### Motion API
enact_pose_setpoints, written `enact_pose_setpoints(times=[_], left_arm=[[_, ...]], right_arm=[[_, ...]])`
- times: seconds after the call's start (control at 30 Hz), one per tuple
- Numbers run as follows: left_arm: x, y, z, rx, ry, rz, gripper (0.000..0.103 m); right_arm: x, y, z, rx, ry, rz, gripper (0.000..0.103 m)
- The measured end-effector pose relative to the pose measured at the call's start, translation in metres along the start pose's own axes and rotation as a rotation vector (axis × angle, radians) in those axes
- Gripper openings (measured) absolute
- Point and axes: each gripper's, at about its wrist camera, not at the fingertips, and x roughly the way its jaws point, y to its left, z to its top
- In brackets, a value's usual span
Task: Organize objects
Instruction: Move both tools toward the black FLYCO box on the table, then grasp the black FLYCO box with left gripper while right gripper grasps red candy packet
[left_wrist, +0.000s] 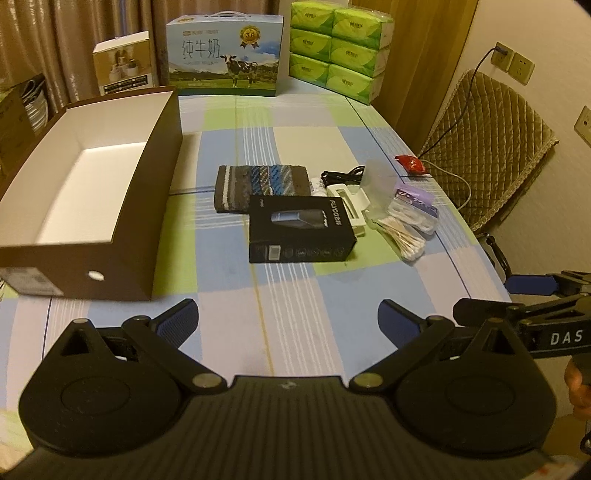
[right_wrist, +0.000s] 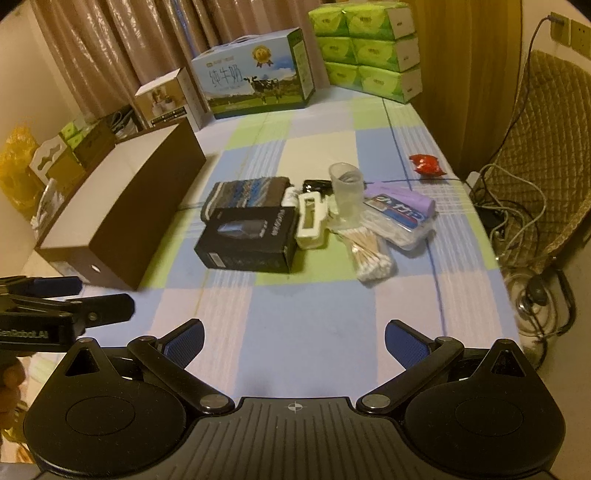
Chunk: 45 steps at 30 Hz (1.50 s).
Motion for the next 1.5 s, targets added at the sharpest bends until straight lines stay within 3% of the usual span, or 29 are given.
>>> enact_pose_setpoints(times=[0.43, 0.63, 0.87, 0.9, 0.97, 1.07, 1.5], left_arm=[[0.053, 0.025, 0.037, 0.104, 0.041, -0.074, 0.102], [0.075, 0.024, 0.041, 0.099, 0.067, -0.093, 0.102], [0.094, 0.017, 0.049, 0.105, 0.04, -0.106, 0.102], [0.096, 0.016, 0.051, 0.109, 0.044, -0.096, 0.102], [0.101, 0.016, 0.055, 0.117, 0.034, -0.091, 0.102], [0.112, 0.016, 0.062, 0.142, 0.018, -0.103, 0.101], [0.173, 0.001, 0.11, 0.279, 0.06, -0.221, 0.101]], right_arm=[[0.038, 0.002, 0.018, 0.096, -0.017, -0.093, 0.101], [0.047, -0.01, 0.022, 0.106, -0.018, -0.102, 0.101], [0.056, -0.036, 0.031, 0.092, 0.019, -0.069, 0.101], [0.057, -0.038, 0.033, 0.078, 0.017, -0.065, 0.099], [0.06, -0.041, 0.034, 0.05, 0.021, -0.055, 0.082], [0.069, -0.049, 0.036, 0.043, 0.048, -0.046, 0.068], [0.083, -0.092, 0.05, 0.159, 0.051, -0.107, 0.066]])
